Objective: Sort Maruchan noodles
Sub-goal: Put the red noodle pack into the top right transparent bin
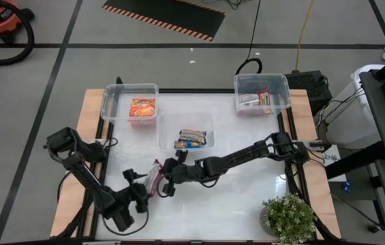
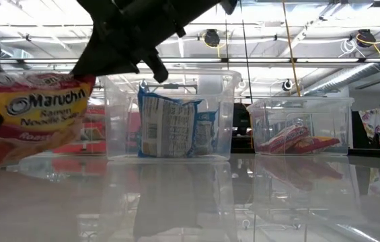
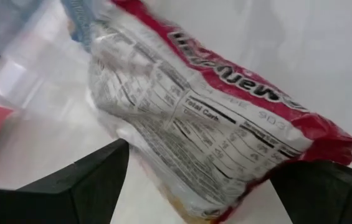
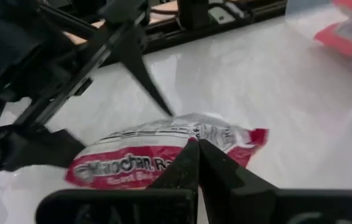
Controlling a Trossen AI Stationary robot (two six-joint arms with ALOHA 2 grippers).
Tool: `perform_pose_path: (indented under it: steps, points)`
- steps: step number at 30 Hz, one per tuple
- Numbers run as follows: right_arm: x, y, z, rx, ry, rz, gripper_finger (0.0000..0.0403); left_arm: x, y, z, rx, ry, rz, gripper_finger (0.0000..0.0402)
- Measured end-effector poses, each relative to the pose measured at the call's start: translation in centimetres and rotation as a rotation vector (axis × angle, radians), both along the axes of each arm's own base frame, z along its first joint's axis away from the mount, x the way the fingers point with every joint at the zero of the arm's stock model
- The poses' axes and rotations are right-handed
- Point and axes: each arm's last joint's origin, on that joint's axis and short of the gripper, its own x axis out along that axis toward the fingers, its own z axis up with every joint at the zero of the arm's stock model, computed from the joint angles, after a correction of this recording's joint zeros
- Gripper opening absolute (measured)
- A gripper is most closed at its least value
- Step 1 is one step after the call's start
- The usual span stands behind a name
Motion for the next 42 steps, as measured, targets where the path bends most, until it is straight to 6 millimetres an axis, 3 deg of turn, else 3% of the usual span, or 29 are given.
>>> perform_pose_path:
  steps: [5,10,23,28,35,42]
  points:
    - [-0.2,-0.1,-0.7,0.037,0.022,0.012,0.0000,0.1,0.9,0.1,0.042,0.030,0.036,0.0365]
    - [-0.4,0.1,-1.0,0.084,0.058,0.048,0.0000,-0.4,0.5,0.1,0.056,0.035,0.005,0.0352]
    - [-0.6,0.4,-1.1,0.149,0.092,0.132,0.0000,-1.4,-0.3,0.1,0.116,0.065,-0.105,0.0161]
    - [-1.5,0.3,0.3,0.082,0.133,0.156,0.0011,-1.6,-0.6,0.1,0.140,0.076,-0.143,0.0126]
    - [-2.7,1.8,2.2,-0.154,0.134,0.278,0.0076,-1.7,-0.6,0.2,0.139,0.080,-0.150,0.0139]
    - [-2.9,3.7,3.0,-0.376,0.051,0.315,0.0196,-1.8,-0.4,1.8,0.079,0.029,-0.151,0.0141]
